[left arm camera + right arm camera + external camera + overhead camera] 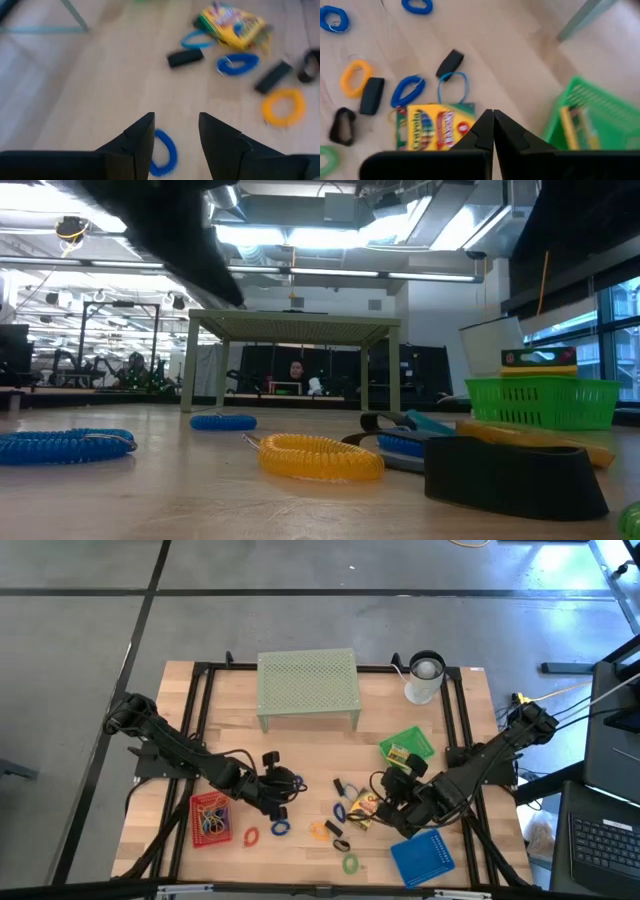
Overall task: Pick & Place Office Desk Supplies
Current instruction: Put the crayon box into the green bin
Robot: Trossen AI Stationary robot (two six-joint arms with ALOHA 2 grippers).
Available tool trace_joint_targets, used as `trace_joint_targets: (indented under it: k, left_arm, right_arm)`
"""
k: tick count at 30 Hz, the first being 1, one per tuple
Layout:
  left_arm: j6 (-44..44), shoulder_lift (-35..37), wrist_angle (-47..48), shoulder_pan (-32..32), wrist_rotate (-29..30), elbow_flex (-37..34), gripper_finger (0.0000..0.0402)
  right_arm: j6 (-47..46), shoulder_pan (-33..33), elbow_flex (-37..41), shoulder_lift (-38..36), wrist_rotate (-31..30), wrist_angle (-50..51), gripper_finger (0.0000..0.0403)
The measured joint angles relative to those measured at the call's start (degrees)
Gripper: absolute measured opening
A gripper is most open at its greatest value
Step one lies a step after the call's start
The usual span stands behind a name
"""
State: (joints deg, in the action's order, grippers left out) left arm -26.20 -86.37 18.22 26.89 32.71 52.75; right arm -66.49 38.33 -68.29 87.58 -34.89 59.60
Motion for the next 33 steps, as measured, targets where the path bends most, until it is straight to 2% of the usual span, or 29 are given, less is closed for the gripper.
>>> trace_joint_targets:
  k: [3, 10, 13, 15, 18, 24, 28, 33]
  left_arm:
    - [0.0, 0.0, -2.3, 0.0, 3.2, 0.0, 0.0148]
    - [2.2, -1.8, -9.1, 0.0, 3.1, 0.0, 0.0148]
    - [8.7, -4.7, -14.0, 0.0, -0.8, 0.0, 0.0148]
    - [14.3, -7.4, -19.2, -0.4, -5.8, 0.0, 0.0148]
    - [21.4, -11.2, -28.2, -0.4, -11.7, -0.1, 0.0148]
    - [36.2, -18.8, -45.0, -0.5, -12.3, 0.3, 0.0156]
    - [41.1, -23.1, -46.7, -0.8, -11.9, 3.8, 0.0174]
    - [47.0, -29.2, -44.0, -0.8, -12.6, 10.4, 0.0197]
  right_arm:
    - [-2.1, -0.2, 0.0, 0.1, 3.5, 0.0, 0.0044]
    - [-2.3, -0.2, 2.0, 0.4, 8.1, -5.4, 0.0145]
    - [-4.5, -0.4, 3.4, 0.4, 9.1, -6.9, 0.0185]
    - [-9.3, -0.9, 4.0, 0.5, 10.3, -6.8, 0.0202]
    - [-14.3, -1.9, 4.2, 0.5, 13.2, -6.9, 0.0213]
    - [-14.7, -3.1, 4.3, 2.9, 18.0, -7.4, 0.0209]
    - [-14.5, -4.0, 4.3, 5.6, 21.1, -7.5, 0.0203]
    - [-13.4, -4.7, 4.3, 8.4, 22.7, -7.2, 0.0197]
